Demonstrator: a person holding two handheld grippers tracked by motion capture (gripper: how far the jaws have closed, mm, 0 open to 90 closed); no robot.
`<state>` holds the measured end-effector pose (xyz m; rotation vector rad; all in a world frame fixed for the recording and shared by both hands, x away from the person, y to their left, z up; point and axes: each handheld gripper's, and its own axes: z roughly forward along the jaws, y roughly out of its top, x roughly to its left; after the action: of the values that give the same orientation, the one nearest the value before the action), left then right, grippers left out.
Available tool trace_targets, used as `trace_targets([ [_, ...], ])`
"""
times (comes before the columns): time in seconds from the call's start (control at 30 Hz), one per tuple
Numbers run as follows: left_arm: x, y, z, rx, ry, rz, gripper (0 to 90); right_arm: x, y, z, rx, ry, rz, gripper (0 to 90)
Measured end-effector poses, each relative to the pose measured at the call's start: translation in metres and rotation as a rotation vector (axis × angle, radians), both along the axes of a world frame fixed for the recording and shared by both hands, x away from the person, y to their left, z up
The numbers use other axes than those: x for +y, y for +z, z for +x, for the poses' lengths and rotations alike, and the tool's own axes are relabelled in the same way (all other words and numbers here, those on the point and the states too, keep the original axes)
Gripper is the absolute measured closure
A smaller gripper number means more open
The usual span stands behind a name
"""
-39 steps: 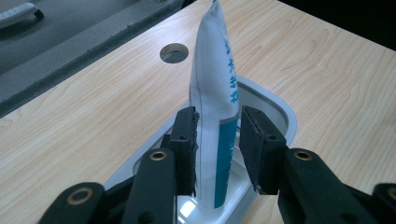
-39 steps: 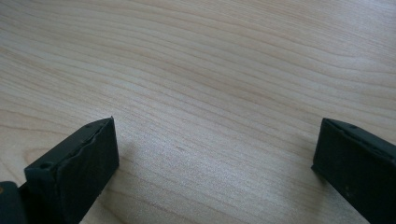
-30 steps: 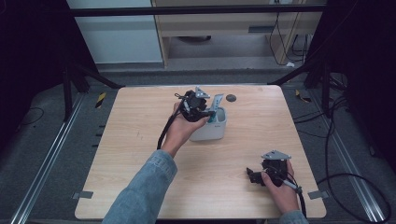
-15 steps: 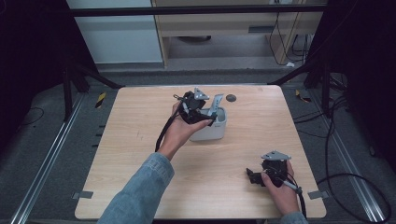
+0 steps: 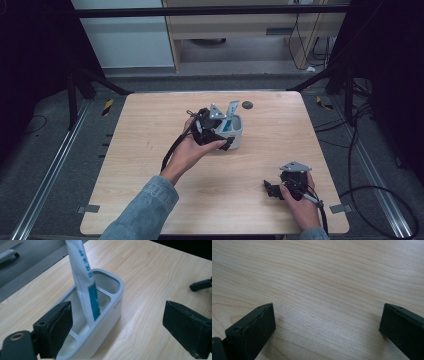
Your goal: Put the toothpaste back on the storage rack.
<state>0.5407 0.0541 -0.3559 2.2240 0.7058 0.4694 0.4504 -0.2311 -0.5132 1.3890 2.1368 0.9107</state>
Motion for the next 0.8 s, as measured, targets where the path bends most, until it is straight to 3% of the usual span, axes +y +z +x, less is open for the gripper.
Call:
trace_targets([
  [0.47,0.014,-0.006,-0.029,-0.019,-0.068,0.050,4.2,0.000,0.000,0.000,0.000,0.000,0.001,0.4],
  [0.8,0.038,-0.014,-0.045,-0.018,-0.043,0.076,4.1,0.000,0.000,0.000,0.000,0.000,-0.001,0.4],
])
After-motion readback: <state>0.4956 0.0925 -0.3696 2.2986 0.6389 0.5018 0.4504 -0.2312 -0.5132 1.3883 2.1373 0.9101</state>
